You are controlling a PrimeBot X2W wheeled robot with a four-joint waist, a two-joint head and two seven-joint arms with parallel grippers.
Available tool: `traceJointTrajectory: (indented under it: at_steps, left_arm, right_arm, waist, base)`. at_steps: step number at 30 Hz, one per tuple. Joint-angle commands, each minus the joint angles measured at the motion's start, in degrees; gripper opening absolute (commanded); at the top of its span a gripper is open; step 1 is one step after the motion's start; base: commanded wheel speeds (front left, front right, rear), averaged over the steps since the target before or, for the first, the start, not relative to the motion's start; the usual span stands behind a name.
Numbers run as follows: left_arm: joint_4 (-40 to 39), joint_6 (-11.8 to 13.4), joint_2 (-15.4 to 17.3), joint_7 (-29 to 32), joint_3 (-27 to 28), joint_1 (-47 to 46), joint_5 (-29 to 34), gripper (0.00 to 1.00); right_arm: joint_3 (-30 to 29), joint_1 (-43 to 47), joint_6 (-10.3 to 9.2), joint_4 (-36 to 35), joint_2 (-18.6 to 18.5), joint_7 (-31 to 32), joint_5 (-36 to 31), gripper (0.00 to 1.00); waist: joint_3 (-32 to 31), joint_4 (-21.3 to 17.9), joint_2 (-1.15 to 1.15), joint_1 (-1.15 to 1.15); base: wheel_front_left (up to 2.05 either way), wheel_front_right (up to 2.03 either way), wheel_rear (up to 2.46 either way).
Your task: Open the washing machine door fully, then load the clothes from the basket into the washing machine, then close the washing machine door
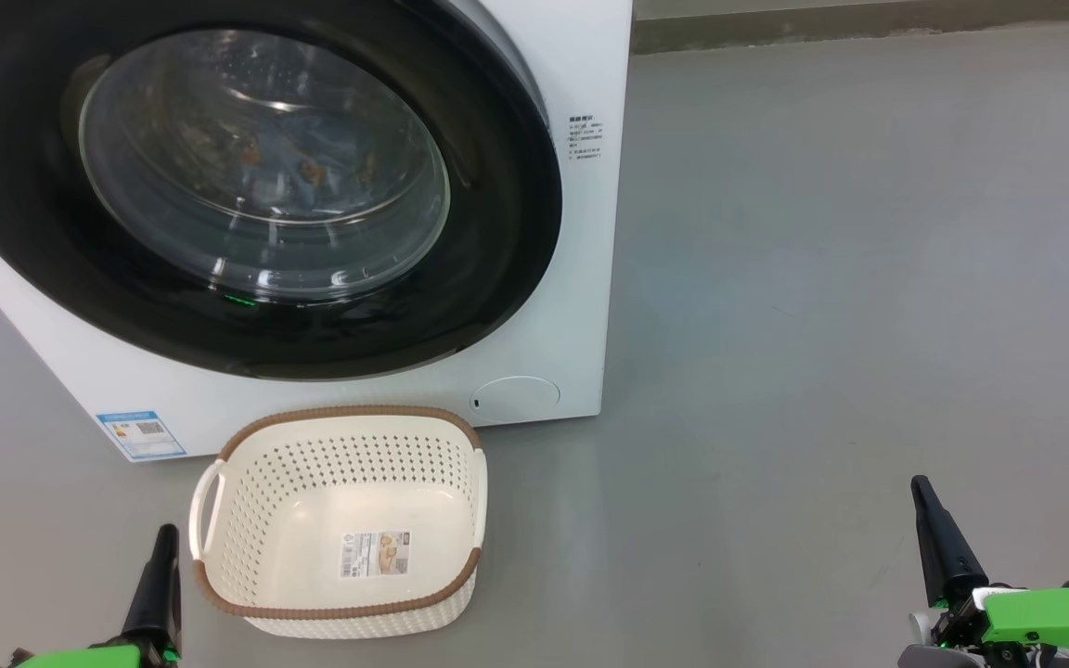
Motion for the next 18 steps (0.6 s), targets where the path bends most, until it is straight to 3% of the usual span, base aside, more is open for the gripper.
traceJointTrajectory:
  at_steps: [1, 18]
  left_arm:
    - [-0.9, -0.7, 0.5, 0.3, 2.0, -2.9, -0.6, 0.0]
    - [-0.9, -0.7, 0.4, 0.4, 2.2, -2.9, -0.4, 0.0]
  right_arm:
    - [1.2, -2.5, 0.09, -1.3, -0.5, 0.4, 0.9, 0.0]
    - [0.9, -2.5, 0.09, -1.3, -0.3, 0.7, 0.6, 0.0]
  waist:
    - [0.0, 0.0, 0.0, 0.0]
    - [0.0, 0.0, 0.0, 0.0]
  base:
    - [0.0, 0.0, 0.0]
    - [0.0, 0.0, 0.0]
